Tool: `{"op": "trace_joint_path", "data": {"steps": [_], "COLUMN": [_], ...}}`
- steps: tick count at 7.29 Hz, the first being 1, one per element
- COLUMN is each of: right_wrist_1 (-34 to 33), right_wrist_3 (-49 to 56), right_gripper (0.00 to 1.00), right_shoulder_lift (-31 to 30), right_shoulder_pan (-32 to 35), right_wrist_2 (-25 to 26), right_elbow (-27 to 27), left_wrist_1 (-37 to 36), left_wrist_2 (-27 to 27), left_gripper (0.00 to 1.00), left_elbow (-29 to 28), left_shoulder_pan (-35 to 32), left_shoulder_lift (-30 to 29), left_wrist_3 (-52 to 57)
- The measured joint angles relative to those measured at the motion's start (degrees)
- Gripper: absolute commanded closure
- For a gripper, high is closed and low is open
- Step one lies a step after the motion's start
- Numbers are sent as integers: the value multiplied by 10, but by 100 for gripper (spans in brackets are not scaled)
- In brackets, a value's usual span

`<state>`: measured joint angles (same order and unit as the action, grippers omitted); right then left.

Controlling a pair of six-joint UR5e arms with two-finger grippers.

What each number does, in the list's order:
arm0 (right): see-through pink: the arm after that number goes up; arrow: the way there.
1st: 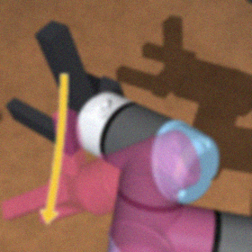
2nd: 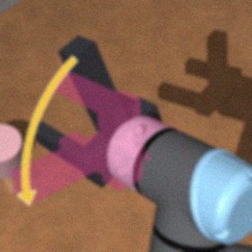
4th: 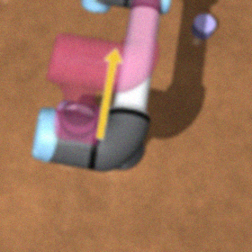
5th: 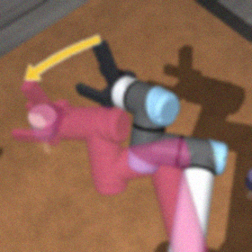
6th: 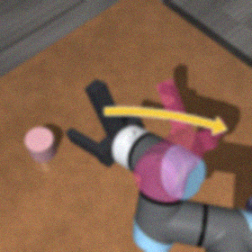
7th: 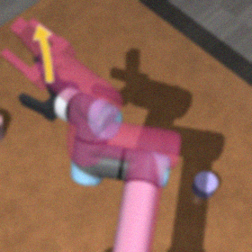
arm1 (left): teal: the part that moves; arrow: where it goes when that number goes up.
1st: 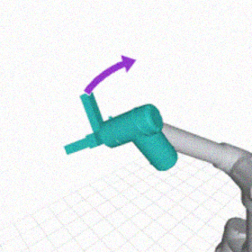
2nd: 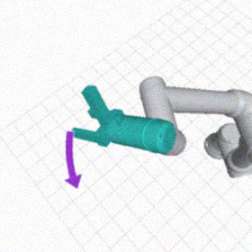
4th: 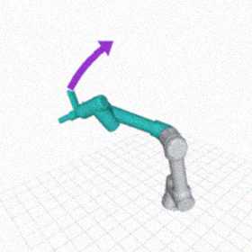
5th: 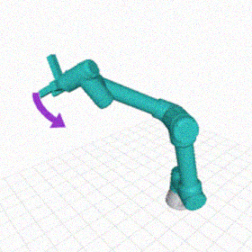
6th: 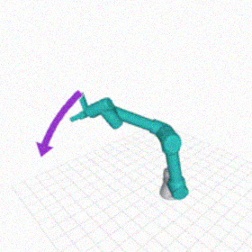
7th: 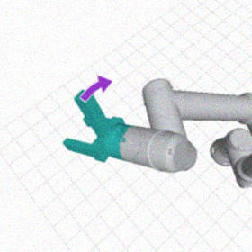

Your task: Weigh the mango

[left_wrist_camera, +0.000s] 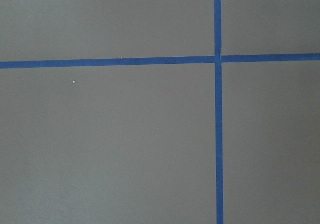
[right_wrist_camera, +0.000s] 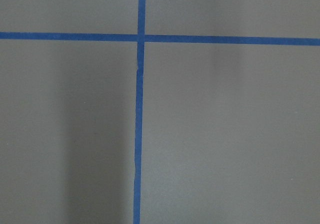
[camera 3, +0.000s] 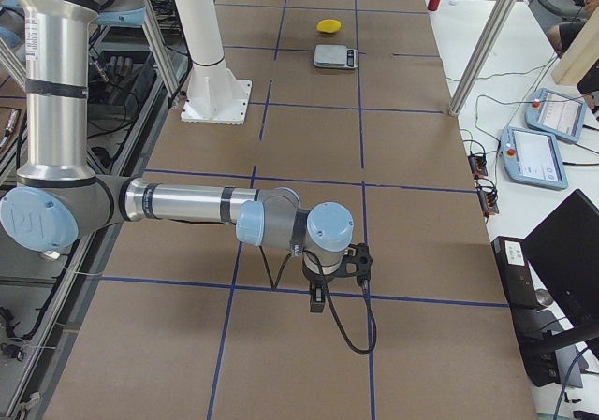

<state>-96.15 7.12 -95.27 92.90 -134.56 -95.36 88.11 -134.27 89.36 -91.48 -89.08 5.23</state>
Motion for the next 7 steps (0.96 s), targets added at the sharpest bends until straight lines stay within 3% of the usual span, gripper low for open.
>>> {"op": "trace_joint_path", "data": {"steps": [4, 6, 7], "right_wrist_1": [0, 0, 0], "right_wrist_3": [0, 0, 0], "right_gripper": [0, 0, 0], "right_shoulder_lift": [0, 0, 0], "right_shoulder_pan": [0, 0, 0], "right_wrist_2": [0, 0, 0], "right_elbow": [0, 0, 0], "left_wrist_1": [1, 31, 89], "left_wrist_2": [0, 2, 4], "left_gripper": [0, 0, 0], "left_elbow": [26, 66, 78], "left_shoulder_pan": [1, 42, 90], "left_shoulder_lift": [-10, -17, -15], "left_wrist_3": [-8, -120, -220]}}
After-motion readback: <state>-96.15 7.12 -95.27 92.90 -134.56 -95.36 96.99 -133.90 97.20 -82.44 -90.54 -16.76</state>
